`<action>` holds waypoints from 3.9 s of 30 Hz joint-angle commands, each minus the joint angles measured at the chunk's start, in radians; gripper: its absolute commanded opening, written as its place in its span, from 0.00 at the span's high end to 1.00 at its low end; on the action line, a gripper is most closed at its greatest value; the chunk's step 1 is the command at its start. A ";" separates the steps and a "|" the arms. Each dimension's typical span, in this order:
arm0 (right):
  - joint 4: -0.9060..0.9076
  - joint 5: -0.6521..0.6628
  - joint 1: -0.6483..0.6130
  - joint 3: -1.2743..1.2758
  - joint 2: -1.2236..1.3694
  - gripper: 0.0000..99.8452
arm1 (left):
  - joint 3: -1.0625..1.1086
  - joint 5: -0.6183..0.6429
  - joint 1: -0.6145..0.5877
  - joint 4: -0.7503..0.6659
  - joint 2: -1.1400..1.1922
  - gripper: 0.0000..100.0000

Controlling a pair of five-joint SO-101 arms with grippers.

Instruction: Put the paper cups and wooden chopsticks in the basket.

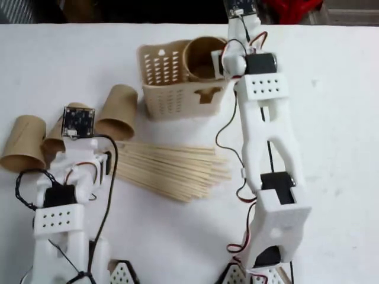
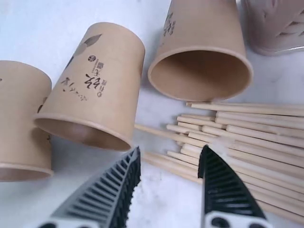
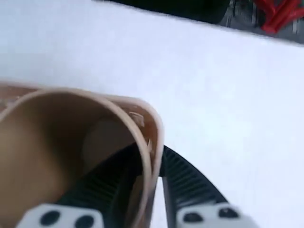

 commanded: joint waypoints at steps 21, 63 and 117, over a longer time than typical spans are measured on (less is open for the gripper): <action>0.447 -0.252 -0.067 -0.313 0.050 0.89 | -0.005 0.009 -0.001 -0.023 -0.019 0.79; 0.320 0.025 0.028 0.356 -0.544 0.98 | -0.718 -0.700 -0.513 0.606 -0.013 0.74; 0.389 0.080 0.028 -0.275 -0.263 0.78 | -0.327 -0.796 -0.568 0.219 -0.013 0.74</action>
